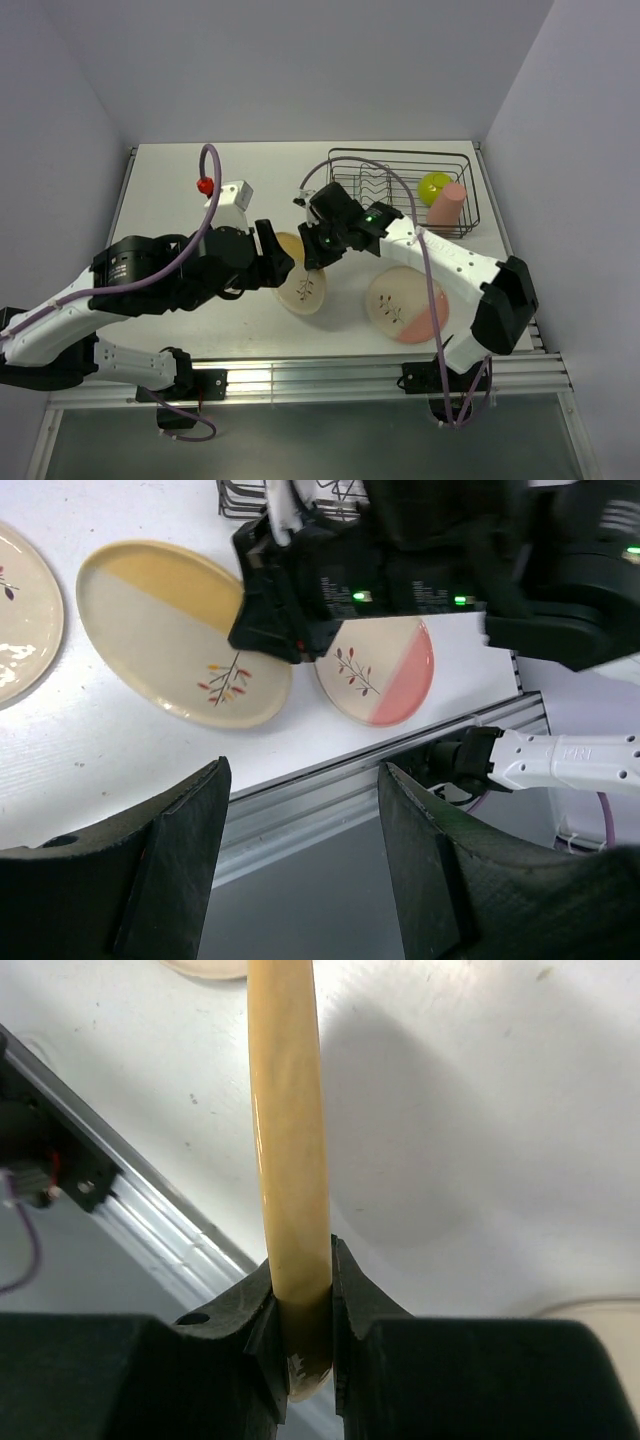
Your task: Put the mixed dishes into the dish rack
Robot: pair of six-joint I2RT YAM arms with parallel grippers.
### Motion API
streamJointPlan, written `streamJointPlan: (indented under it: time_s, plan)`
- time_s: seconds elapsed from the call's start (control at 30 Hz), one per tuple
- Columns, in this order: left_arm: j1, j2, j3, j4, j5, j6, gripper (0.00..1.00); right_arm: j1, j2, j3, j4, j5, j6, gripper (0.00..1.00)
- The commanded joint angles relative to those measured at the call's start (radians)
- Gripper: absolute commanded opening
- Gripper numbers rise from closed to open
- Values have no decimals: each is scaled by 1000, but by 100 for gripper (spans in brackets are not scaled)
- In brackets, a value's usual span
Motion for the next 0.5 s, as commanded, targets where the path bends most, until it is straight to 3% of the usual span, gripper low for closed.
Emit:
streamJointPlan:
  time_s: [0.0,0.23,0.47]
  plan:
    - [-5,-35,39,26,-14,-20,66,16,-138,120,60,31,-240,0]
    - [-3,-34,106,-6,-28,57,65,16,-256,206,135,56,-548,0]
    - [-3,-184,-61,58,65,75,64,-4,-293,223,230,239,-932,0]
